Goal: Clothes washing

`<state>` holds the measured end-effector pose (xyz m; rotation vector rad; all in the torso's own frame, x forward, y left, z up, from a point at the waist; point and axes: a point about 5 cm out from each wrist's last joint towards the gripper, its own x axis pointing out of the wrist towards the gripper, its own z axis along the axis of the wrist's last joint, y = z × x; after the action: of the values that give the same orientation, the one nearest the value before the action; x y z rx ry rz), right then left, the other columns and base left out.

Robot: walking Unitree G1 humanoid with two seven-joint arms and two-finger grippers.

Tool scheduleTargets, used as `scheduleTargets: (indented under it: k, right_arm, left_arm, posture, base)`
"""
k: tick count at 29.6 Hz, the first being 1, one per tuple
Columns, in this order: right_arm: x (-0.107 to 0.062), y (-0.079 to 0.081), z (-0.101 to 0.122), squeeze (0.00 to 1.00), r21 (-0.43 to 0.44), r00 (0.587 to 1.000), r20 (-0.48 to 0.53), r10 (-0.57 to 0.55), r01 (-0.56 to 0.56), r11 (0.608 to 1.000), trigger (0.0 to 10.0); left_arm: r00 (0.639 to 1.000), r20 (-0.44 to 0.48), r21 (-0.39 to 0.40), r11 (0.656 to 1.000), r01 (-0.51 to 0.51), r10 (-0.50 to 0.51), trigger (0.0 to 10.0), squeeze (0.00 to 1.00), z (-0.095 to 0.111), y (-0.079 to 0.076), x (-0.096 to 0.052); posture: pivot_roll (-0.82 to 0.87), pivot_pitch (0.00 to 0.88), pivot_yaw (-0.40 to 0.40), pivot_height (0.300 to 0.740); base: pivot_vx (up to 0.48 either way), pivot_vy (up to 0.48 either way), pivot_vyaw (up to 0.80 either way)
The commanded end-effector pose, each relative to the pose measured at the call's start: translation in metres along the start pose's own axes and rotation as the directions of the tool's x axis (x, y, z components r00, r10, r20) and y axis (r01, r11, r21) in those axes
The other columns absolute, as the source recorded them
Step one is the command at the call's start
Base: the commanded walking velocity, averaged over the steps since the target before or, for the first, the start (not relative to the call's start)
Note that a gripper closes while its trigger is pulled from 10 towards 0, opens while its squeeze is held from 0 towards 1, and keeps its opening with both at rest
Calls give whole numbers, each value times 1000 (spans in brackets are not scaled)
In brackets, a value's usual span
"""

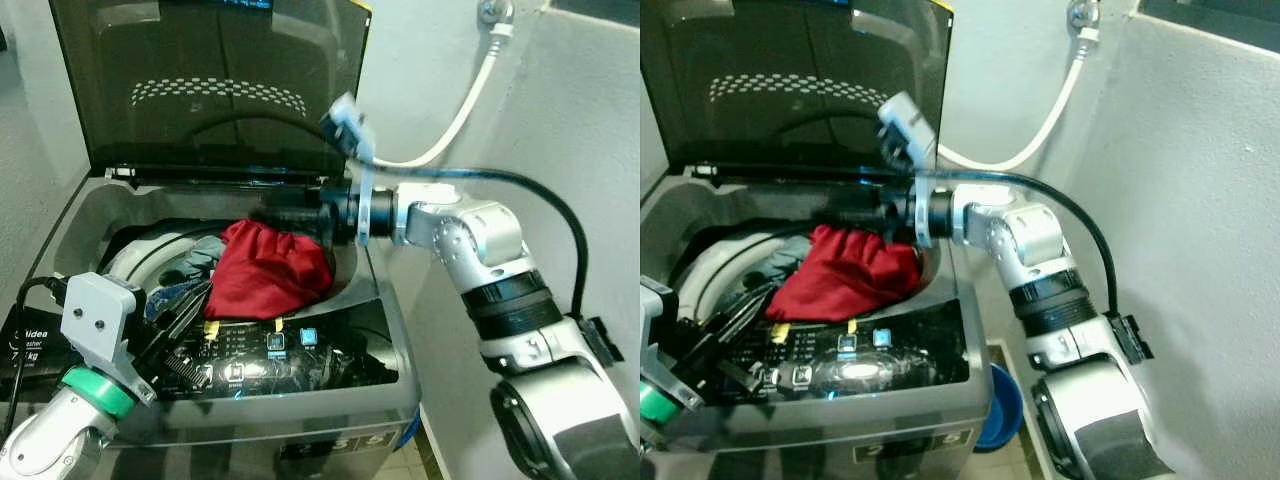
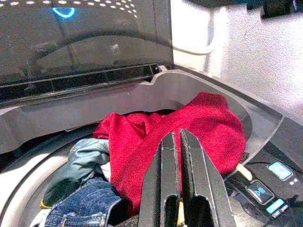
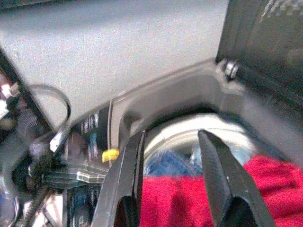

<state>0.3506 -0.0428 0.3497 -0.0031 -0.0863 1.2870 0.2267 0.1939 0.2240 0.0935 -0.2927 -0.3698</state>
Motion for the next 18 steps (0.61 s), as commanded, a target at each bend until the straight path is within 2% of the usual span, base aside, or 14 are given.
scheduleTargets:
  k: [1, 2, 3, 4, 6, 7, 8, 10, 11, 12, 13, 14, 15, 18]
  right_arm:
    - [-3, -4, 14, 0, 8, 996, 86, -35, 35, 999, 10000]
    - [-3, -4, 14, 0, 8, 996, 86, -35, 35, 999, 10000]
    - [-5, -8, 24, 0, 29, 983, 167, -75, 71, 997, 10000]
    - [-13, -19, 40, 0, 60, 932, 310, -188, 178, 982, 10000]
    - [-25, -30, 54, 0, 126, 839, 446, -312, 286, 950, 10000]
    - [-30, -35, 53, 0, 151, 814, 455, -360, 328, 932, 10000]
    - [-30, -35, 53, 0, 151, 814, 455, -360, 328, 932, 10000]
    - [-40, -43, 45, 0, 165, 779, 438, -449, 421, 892, 10000]
    - [-39, -40, 28, 0, 137, 820, 369, -437, 417, 899, 10000]
    - [-39, -40, 28, 0, 137, 820, 369, -437, 417, 899, 10000]
    - [-37, -36, 15, 0, 121, 849, 320, -420, 403, 907, 10000]
    - [-27, -19, -17, 0, 1, 942, 126, -312, 315, 949, 10000]
    - [-27, -19, -17, 0, 1, 942, 126, -312, 315, 949, 10000]
    - [-21, -10, -36, 0, -41, 968, 7, -251, 251, 967, 10000]
  left_arm:
    - [1000, -7, 2, 1000, 10, -10, 10000, 0, 1, -1, -2]
    - [1000, -7, 2, 1000, 10, -10, 10000, 0, 1, -1, -2]
    - [1000, -8, 4, 1000, 9, -9, 10000, 0, 1, 0, -1]
    - [1000, -8, 22, 1000, -7, 8, 10000, 0, 2, 2, -1]
    - [1000, -8, 44, 999, -27, 27, 10000, 0, 2, 5, 0]
    - [999, -7, 55, 998, -33, 33, 10000, 0, 2, 6, 0]
    - [999, -7, 55, 998, -33, 33, 10000, 0, 2, 6, 0]
    - [998, -17, 81, 995, -55, 57, 10000, 0, 1, 9, 1]
    - [994, -25, 100, 990, -104, 107, 10000, 0, 0, 17, 1]
    - [994, -25, 100, 990, -104, 107, 10000, 0, 0, 17, 1]
    - [989, -30, 112, 984, -138, 142, 10000, 0, 0, 22, 1]
    - [975, -106, 145, 973, -179, 195, 10000, 0, -9, 32, 1]
    - [975, -106, 145, 973, -179, 195, 10000, 0, -9, 32, 1]
    - [984, -132, 136, 985, -102, 120, 10000, 0, -13, 24, 5]
  posture:
    - [70, 1, -33, 740]
    - [70, 1, -33, 740]
    - [73, 0, -30, 740]
    - [77, 0, -29, 740]
    - [77, 0, -29, 740]
    - [78, 0, -28, 740]
    - [78, 0, -28, 740]
    - [78, 0, -28, 740]
    - [80, 2, -23, 740]
    - [80, 2, -23, 740]
    - [80, 2, -23, 740]
    - [80, 4, -20, 740]
    - [80, 4, -20, 740]
    - [74, 8, -9, 740]
  base:
    - [0, 0, 0]
    - [0, 0, 0]
    - [0, 0, 0]
    - [0, 0, 0]
    - [0, 0, 0]
    - [0, 0, 0]
    - [0, 0, 0]
    - [0, 0, 0]
    - [0, 0, 0]
    - [0, 0, 0]
    - [0, 0, 0]
    - [0, 0, 0]
    - [0, 0, 0]
    - [0, 0, 0]
